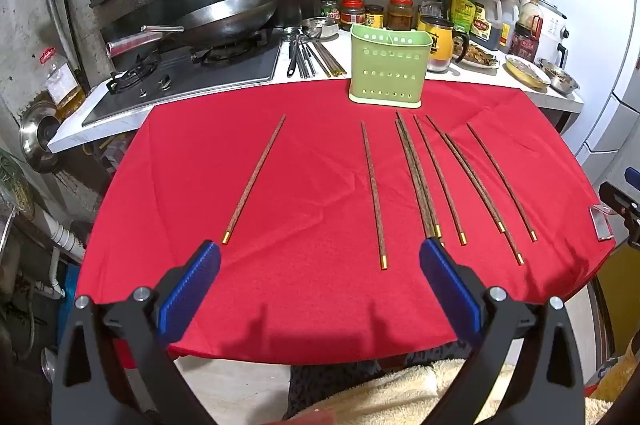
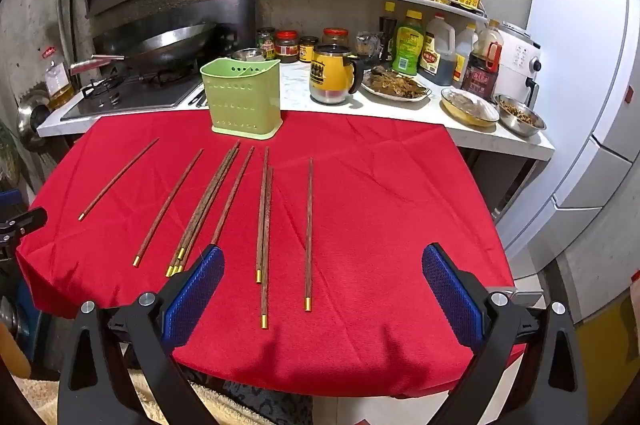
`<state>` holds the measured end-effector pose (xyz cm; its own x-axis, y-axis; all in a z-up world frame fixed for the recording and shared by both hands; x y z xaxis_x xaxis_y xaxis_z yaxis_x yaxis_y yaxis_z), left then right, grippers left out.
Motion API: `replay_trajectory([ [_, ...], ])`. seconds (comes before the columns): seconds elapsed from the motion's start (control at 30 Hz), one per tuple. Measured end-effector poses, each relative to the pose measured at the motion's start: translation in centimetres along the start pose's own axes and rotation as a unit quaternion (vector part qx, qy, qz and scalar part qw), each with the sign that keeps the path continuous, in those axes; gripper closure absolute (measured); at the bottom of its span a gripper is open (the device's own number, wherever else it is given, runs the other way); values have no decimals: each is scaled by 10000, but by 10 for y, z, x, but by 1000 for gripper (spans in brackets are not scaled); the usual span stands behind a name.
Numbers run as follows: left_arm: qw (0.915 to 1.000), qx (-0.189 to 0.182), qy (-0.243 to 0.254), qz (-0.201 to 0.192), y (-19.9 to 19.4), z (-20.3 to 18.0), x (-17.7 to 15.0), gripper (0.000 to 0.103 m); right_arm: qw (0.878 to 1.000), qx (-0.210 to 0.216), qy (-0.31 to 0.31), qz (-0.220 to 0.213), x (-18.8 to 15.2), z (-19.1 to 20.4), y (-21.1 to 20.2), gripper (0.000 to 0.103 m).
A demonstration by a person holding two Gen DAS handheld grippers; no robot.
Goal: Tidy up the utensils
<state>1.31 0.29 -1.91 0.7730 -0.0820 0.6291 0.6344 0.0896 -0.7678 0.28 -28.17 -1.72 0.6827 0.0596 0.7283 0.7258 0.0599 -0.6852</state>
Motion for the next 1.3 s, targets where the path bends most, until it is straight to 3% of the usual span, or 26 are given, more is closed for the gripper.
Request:
replay_trajectory([
  [1.3, 10000, 20, -11, -49, -5, 11, 7, 6, 10000, 20, 21, -34, 4, -10, -7, 6],
])
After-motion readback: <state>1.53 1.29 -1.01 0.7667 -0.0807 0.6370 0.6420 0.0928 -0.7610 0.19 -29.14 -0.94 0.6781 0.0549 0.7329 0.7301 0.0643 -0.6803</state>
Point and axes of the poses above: each gripper's, at about its wrist camera, not at the fingertips, and y roughly the way its jaws point, z to its left, x to its top, the point moved 2 cm from there along y, roughly the way its jaws point, and after that the axes turned 4 degrees about x, right-handed, at the moved point
